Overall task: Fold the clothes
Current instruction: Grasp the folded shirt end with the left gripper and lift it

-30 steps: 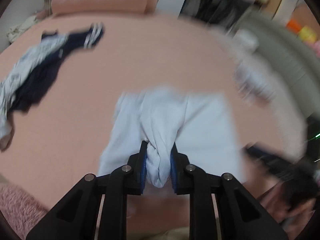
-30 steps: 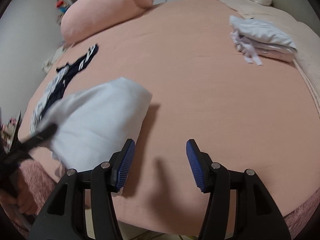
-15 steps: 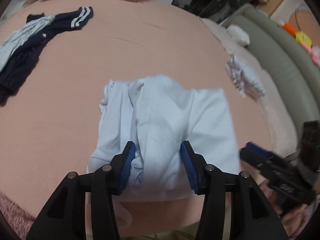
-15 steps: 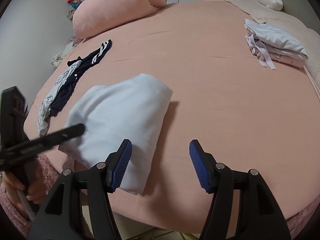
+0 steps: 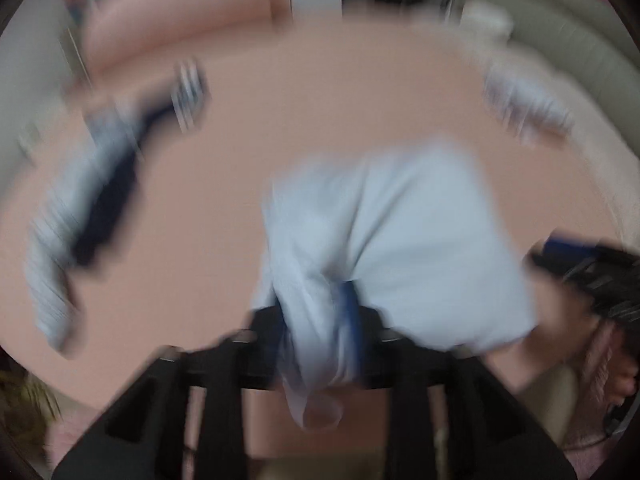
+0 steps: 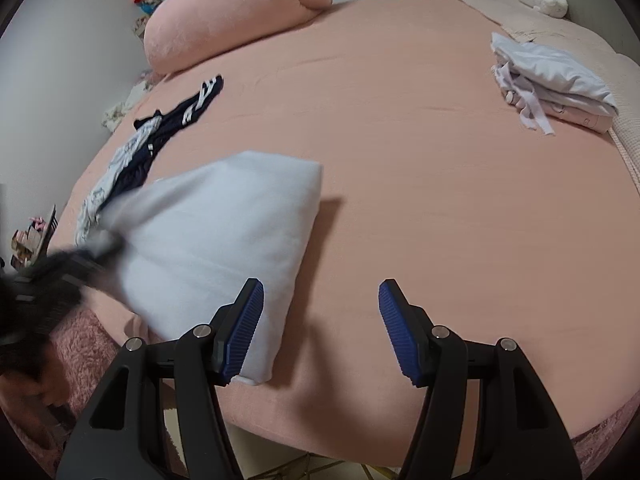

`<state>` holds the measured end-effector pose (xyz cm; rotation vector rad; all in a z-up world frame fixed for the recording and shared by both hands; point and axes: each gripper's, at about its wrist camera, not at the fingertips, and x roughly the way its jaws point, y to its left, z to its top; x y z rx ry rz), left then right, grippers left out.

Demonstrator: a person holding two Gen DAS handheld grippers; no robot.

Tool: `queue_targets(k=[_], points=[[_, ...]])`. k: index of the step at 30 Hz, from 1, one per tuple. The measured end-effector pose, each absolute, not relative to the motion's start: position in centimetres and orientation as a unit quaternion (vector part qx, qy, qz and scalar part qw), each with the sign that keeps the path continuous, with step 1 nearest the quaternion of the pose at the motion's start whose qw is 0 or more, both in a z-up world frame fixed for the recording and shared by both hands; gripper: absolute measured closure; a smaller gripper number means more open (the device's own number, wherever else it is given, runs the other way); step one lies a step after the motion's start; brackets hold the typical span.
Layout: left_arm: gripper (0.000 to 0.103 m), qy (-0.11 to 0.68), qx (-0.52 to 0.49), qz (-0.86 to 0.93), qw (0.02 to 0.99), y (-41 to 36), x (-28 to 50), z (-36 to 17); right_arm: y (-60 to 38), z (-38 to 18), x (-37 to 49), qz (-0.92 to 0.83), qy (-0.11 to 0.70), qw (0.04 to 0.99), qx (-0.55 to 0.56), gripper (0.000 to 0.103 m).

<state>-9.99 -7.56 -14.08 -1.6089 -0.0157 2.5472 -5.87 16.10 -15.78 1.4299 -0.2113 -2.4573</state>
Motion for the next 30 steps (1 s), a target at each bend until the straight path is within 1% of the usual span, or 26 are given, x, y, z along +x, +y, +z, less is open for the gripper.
queue_targets(k=[2,3,5,7,10,13,14,16,17,18,20,22,23,24,27,28,29,30], points=[[0.06,-0.077,-0.506,0.855,0.078,-10.2,-9.7,-12.2,15.8,-15.7,-5.6,-0.853,-0.064,0.147,0.496,0.041],[0.054,-0.104,-0.484,0.865,0.079,-11.5,-9.4,-11.0,15.7,-15.5,-5.5,-0.856,-0.059,0.147,0.493,0.041],[0.046,-0.141,-0.448,0.88,0.071,-13.8,-9.4,-9.3,15.9,-14.7,-5.4,-0.864,-0.048,0.142,0.482,0.041],[0.046,-0.159,-0.439,0.882,0.064,-15.2,-10.2,-9.0,16.3,-14.2,-5.9,-0.866,-0.056,0.14,0.477,0.041],[0.048,-0.158,-0.445,0.879,0.064,-15.4,-12.1,-9.8,16.1,-13.4,-7.5,-0.866,-0.07,0.143,0.474,0.041],[0.048,-0.171,-0.451,0.87,0.102,-14.5,-13.7,-11.1,14.6,-12.5,-9.1,-0.873,-0.044,0.146,0.463,0.041],[0.05,-0.165,-0.455,0.868,0.112,-13.7,-14.0,-11.6,14.2,-12.3,-9.7,-0.876,-0.036,0.143,0.46,0.041],[0.061,-0.143,-0.464,0.864,0.131,-11.7,-14.7,-12.5,13.8,-12.2,-10.9,-0.878,-0.037,0.13,0.46,0.041],[0.069,-0.131,-0.466,0.863,0.144,-10.8,-14.6,-13.0,13.6,-12.3,-11.5,-0.878,-0.04,0.124,0.461,0.041],[0.071,-0.118,-0.465,0.863,0.159,-9.9,-14.3,-13.3,13.4,-12.3,-12.1,-0.877,-0.042,0.121,0.463,0.041],[0.071,-0.078,-0.465,0.865,0.174,-8.5,-13.3,-13.6,12.6,-12.7,-12.9,-0.876,-0.028,0.127,0.465,0.041],[0.071,-0.051,-0.466,0.864,0.181,-7.8,-12.7,-13.7,11.0,-14.0,-13.5,-0.87,0.024,0.117,0.479,0.041],[0.071,-0.053,-0.469,0.862,0.184,-7.8,-12.8,-13.8,10.5,-14.9,-13.6,-0.862,0.044,0.112,0.492,0.041],[0.069,-0.061,-0.474,0.858,0.186,-8.1,-13.2,-14.0,10.2,-16.0,-13.7,-0.853,0.055,0.112,0.506,0.041],[0.069,-0.114,-0.489,0.844,0.192,-9.5,-15.1,-15.0,10.1,-18.1,-13.1,-0.843,0.044,0.121,0.522,0.041],[0.073,-0.134,-0.489,0.839,0.199,-9.8,-15.7,-15.3,10.3,-18.4,-13.0,-0.844,0.034,0.12,0.521,0.041],[0.091,-0.146,-0.483,0.838,0.205,-10.0,-16.0,-15.3,10.7,-18.5,-12.9,-0.846,0.021,0.118,0.52,0.041],[0.092,-0.149,-0.474,0.843,0.206,-10.1,-16.0,-15.1,11.0,-18.4,-12.9,-0.848,0.008,0.113,0.518,0.041]])
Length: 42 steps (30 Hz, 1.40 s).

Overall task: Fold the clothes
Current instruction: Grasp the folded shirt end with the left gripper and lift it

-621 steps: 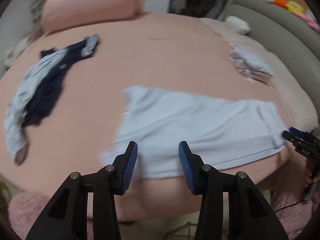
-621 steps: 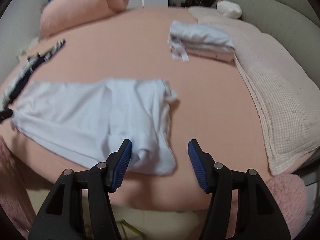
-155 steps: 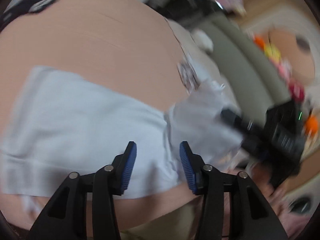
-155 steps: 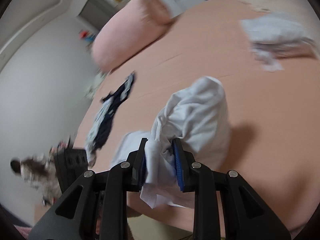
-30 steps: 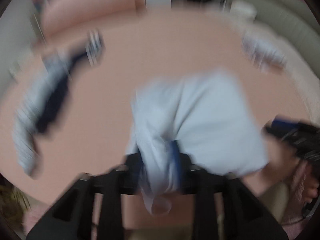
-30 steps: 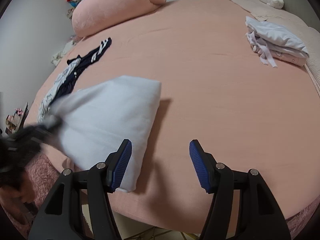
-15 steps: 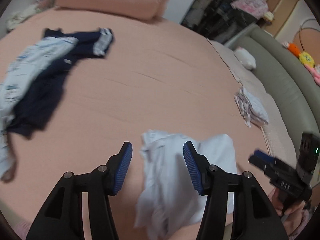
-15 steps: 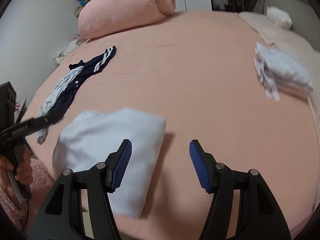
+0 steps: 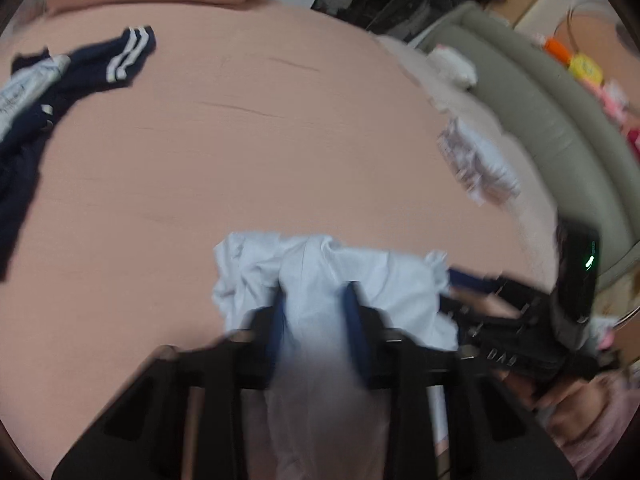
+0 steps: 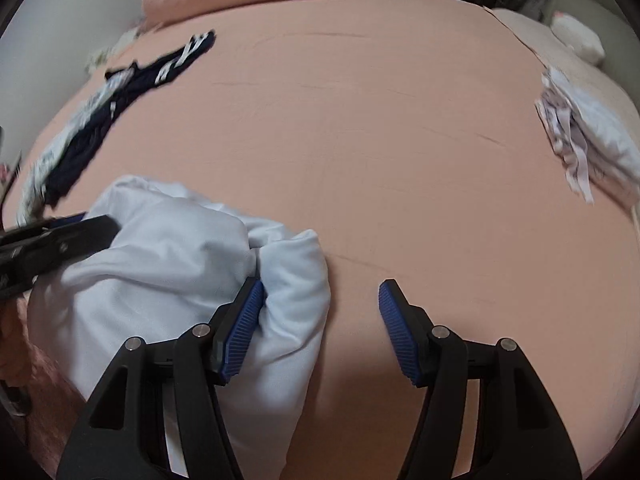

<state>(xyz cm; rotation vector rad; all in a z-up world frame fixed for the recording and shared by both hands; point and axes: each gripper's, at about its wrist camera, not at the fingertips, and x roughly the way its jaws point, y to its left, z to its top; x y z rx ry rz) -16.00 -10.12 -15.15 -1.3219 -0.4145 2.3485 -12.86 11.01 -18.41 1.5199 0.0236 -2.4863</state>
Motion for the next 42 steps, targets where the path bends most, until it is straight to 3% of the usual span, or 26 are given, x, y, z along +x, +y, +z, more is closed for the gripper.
queue_targets(k=[5,8,9,10,11,13,16,19,21,24,28,30,31,34,35,38,39,40,42], points=[[0.093,-0.135,-0.434,0.877,0.152,-11.1,-15.1,-13.8,12.6,-17.2,-12.5,-0.873,-0.007,0.064,0.484,0.04],[0.085,-0.148,-0.467,0.863,0.121,-12.2,-15.9,-15.1,13.3,-17.6,-13.5,-0.869,0.016,0.023,0.493,0.034],[0.08,-0.165,-0.472,0.859,0.113,-12.8,-15.8,-15.3,14.0,-18.0,-13.8,-0.864,0.016,0.009,0.504,0.035],[0.075,-0.184,-0.465,0.859,0.109,-13.8,-15.3,-15.0,14.6,-18.3,-14.1,-0.858,0.015,-0.005,0.514,0.043],[0.061,-0.206,-0.452,0.861,0.107,-14.8,-14.7,-14.6,15.3,-18.2,-14.1,-0.857,0.008,-0.013,0.515,0.044],[0.057,-0.246,-0.429,0.862,0.11,-16.4,-13.6,-13.9,16.7,-16.8,-12.9,-0.871,-0.028,-0.008,0.491,0.043],[0.058,-0.273,-0.412,0.858,0.138,-17.0,-12.9,-13.7,16.3,-14.8,-11.2,-0.884,-0.038,0.034,0.465,0.043],[0.063,-0.23,-0.446,0.847,0.176,-14.1,-13.9,-14.2,13.6,-13.9,-10.1,-0.882,-0.043,0.114,0.456,0.04],[0.064,-0.146,-0.485,0.851,0.137,-11.8,-14.2,-15.3,11.9,-15.1,-9.9,-0.862,-0.034,0.149,0.484,0.04],[0.049,-0.186,-0.514,0.833,0.088,-13.9,-13.8,-16.7,11.4,-17.4,-9.8,-0.848,0.022,0.107,0.518,0.04],[0.041,-0.287,-0.499,0.808,0.126,-16.6,-11.8,-16.0,15.8,-16.9,-9.0,-0.838,-0.073,0.118,0.527,0.032],[0.03,-0.291,-0.499,0.802,0.155,-16.0,-11.1,-15.7,16.8,-16.8,-8.4,-0.818,-0.133,0.177,0.53,0.024],[0.029,-0.283,-0.508,0.797,0.162,-15.3,-11.0,-15.9,17.0,-16.9,-8.2,-0.806,-0.156,0.206,0.532,0.019],[0.029,-0.249,-0.54,0.788,0.158,-13.1,-11.2,-17.2,15.3,-18.7,-7.6,-0.789,-0.141,0.222,0.556,0.019],[0.03,-0.238,-0.549,0.787,0.153,-12.5,-11.3,-17.7,14.6,-19.2,-7.3,-0.794,-0.114,0.211,0.559,0.019],[0.059,-0.243,-0.545,0.786,0.16,-11.8,-11.0,-17.4,12.8,-19.0,-6.3,-0.82,-0.034,0.188,0.54,0.035],[0.062,-0.248,-0.544,0.784,0.165,-11.5,-10.8,-17.2,12.7,-18.6,-6.1,-0.819,-0.031,0.198,0.538,0.055],[0.063,-0.249,-0.542,0.785,0.167,-11.3,-10.6,-17.1,12.6,-18.2,-6.1,-0.818,-0.03,0.205,0.537,0.065],[0.065,-0.247,-0.537,0.789,0.166,-10.6,-10.2,-16.8,12.8,-17.9,-6.3,-0.815,-0.037,0.209,0.539,0.074]])
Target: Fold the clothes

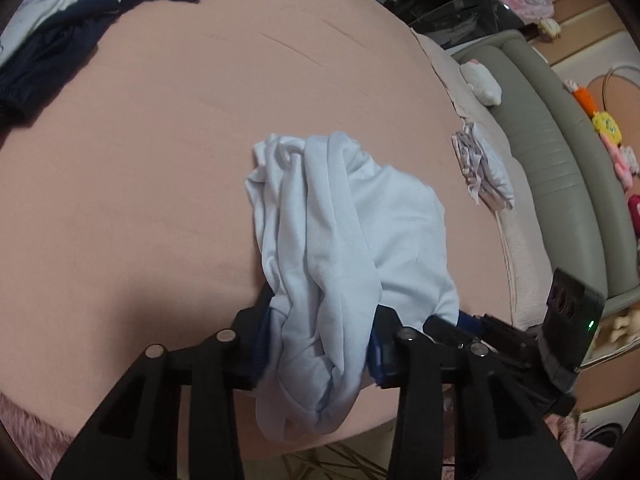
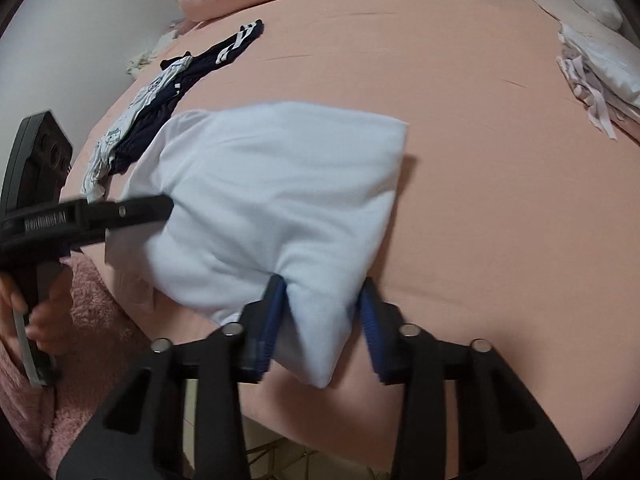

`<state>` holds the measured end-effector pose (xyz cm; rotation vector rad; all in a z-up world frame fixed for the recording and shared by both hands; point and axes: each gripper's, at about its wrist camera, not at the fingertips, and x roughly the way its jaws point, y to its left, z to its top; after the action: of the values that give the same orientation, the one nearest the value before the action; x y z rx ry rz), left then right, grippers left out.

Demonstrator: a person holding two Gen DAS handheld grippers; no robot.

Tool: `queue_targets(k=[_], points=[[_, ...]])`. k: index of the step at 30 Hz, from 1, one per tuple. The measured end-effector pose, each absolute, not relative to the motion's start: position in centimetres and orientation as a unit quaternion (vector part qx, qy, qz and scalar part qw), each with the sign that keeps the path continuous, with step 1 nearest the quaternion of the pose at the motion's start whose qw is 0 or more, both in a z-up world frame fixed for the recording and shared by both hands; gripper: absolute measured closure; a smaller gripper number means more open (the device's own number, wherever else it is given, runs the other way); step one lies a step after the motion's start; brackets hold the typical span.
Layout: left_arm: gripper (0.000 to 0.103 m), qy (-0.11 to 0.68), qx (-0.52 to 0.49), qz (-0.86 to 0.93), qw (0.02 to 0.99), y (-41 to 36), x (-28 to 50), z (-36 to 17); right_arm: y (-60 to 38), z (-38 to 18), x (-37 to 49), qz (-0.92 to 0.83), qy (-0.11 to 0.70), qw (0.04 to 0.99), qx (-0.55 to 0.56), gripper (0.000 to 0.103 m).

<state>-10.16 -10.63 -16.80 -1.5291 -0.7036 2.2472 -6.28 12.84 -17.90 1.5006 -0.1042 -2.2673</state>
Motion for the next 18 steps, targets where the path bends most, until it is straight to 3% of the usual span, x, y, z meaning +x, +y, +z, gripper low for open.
queue_targets(k=[2,3,5,6,8,9,10,12,18], points=[[0.064,-0.28,-0.534,0.782,0.157,-11.5,-10.3,-17.3,13.3,-17.7,-6.4,-0.807,-0.073,0.225,0.542,0.075],[0.057,-0.3,-0.533,0.777,0.151,-12.2,-10.4,-17.7,13.5,-17.8,-6.4,-0.8,-0.099,0.23,0.545,0.069],[0.04,-0.344,-0.531,0.764,0.123,-14.0,-10.6,-18.8,14.9,-18.3,-6.2,-0.788,-0.152,0.224,0.554,0.044],[0.04,-0.357,-0.531,0.759,0.123,-14.4,-10.7,-19.2,15.5,-18.6,-6.1,-0.781,-0.177,0.225,0.555,0.033],[0.044,-0.355,-0.535,0.753,0.144,-13.9,-10.9,-19.4,15.3,-19.0,-6.4,-0.78,-0.18,0.238,0.55,0.03],[0.051,-0.335,-0.54,0.756,0.158,-12.7,-10.9,-19.2,14.9,-19.0,-6.5,-0.781,-0.172,0.244,0.548,0.038],[0.053,-0.319,-0.541,0.761,0.163,-11.8,-10.9,-18.8,14.6,-19.0,-6.5,-0.781,-0.165,0.253,0.546,0.066],[0.059,-0.292,-0.536,0.775,0.161,-10.3,-10.7,-18.0,14.2,-18.4,-6.3,-0.782,-0.162,0.258,0.544,0.077],[0.065,-0.28,-0.548,0.762,0.201,-7.3,-7.6,-17.5,16.5,-15.5,-4.3,-0.797,-0.153,0.24,0.532,0.081]])
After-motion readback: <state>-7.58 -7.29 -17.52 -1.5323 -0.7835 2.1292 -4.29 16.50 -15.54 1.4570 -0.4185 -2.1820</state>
